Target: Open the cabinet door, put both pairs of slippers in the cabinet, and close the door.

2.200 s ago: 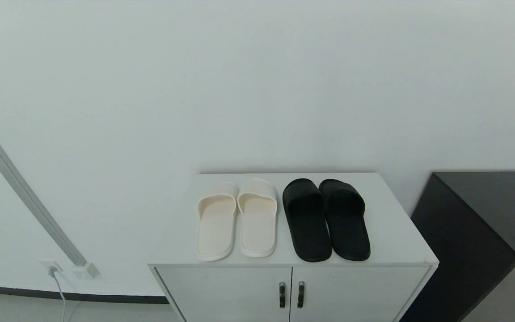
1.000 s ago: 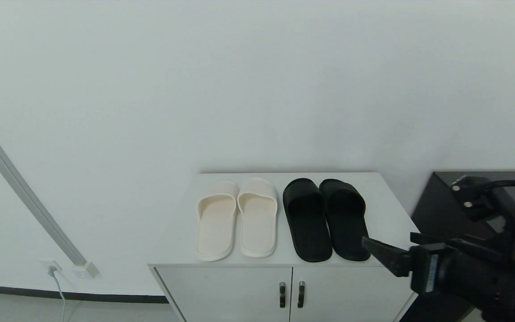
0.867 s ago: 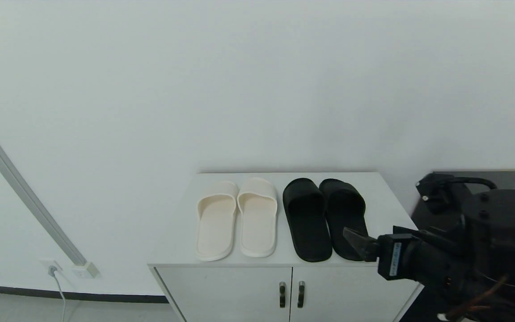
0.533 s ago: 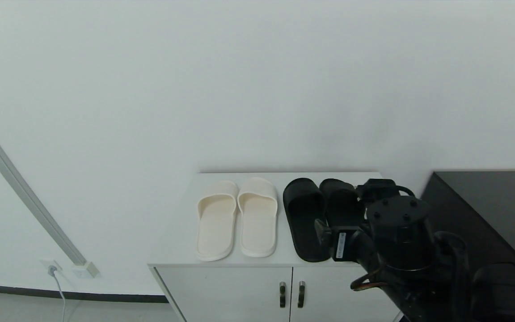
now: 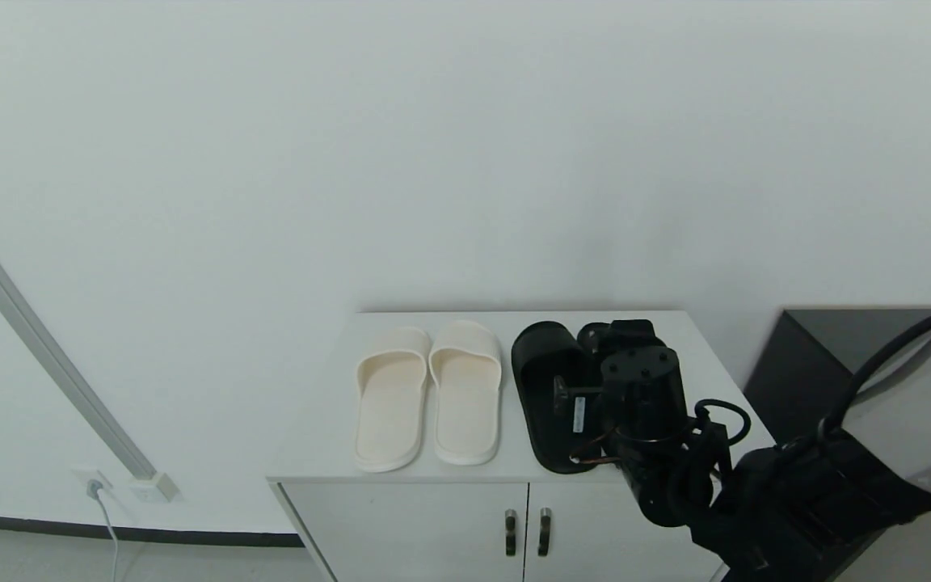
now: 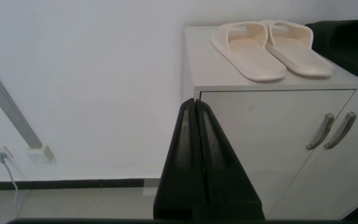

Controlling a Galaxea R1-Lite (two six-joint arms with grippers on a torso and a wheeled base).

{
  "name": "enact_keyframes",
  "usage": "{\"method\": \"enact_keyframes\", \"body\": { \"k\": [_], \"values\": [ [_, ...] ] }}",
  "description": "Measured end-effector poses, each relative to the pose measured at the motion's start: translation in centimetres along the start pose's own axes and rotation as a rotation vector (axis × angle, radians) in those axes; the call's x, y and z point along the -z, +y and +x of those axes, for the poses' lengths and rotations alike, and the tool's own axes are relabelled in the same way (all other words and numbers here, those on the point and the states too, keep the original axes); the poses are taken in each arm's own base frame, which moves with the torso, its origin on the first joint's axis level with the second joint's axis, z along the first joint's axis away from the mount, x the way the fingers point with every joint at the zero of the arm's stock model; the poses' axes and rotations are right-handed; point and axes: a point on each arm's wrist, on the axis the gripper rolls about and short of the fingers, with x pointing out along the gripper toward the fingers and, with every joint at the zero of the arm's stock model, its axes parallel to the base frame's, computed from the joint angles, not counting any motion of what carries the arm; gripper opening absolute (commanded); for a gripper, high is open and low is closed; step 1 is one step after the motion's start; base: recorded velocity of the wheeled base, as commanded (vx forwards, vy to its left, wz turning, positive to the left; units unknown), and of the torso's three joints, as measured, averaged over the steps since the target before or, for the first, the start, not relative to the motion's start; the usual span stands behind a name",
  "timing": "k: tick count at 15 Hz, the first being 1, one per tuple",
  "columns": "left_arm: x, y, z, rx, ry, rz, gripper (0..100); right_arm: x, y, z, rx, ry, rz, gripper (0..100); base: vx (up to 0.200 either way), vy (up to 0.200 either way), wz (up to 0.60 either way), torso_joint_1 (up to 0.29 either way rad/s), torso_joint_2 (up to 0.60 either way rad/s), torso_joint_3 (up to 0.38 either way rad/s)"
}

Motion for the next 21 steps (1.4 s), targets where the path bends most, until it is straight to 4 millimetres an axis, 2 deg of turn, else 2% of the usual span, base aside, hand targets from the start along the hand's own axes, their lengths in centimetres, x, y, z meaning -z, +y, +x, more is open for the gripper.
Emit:
{"method": "enact_keyframes", "body": {
  "k": [10,11,17,21],
  "values": [
    [0.0,0.0,0.0,0.000,0.000,-0.001,0,-0.4,1.1,7.2,0.014,-0.067,-0.001,100,0.000,0.000,0.00,0.000,0.00,0.000],
    [0.0,0.0,0.0,0.000,0.000,-0.001,0,-0.4,1.1,7.6,0.016,-0.070,0.001,0,0.000,0.000,0.00,0.000,0.00,0.000],
    [0.0,0.0,0.0,0.000,0.000,-0.001,0,0.0,0.9,8.3,0.013,-0.065,-0.020,0,0.000,0.000,0.00,0.000,0.00,0.000],
    [0.0,0.0,0.0,0.000,0.000,-0.003,0,-1.6,0.5,6.9,0.009,-0.086,-0.047,0,0.000,0.000,0.00,0.000,0.00,0.000]
  ]
}}
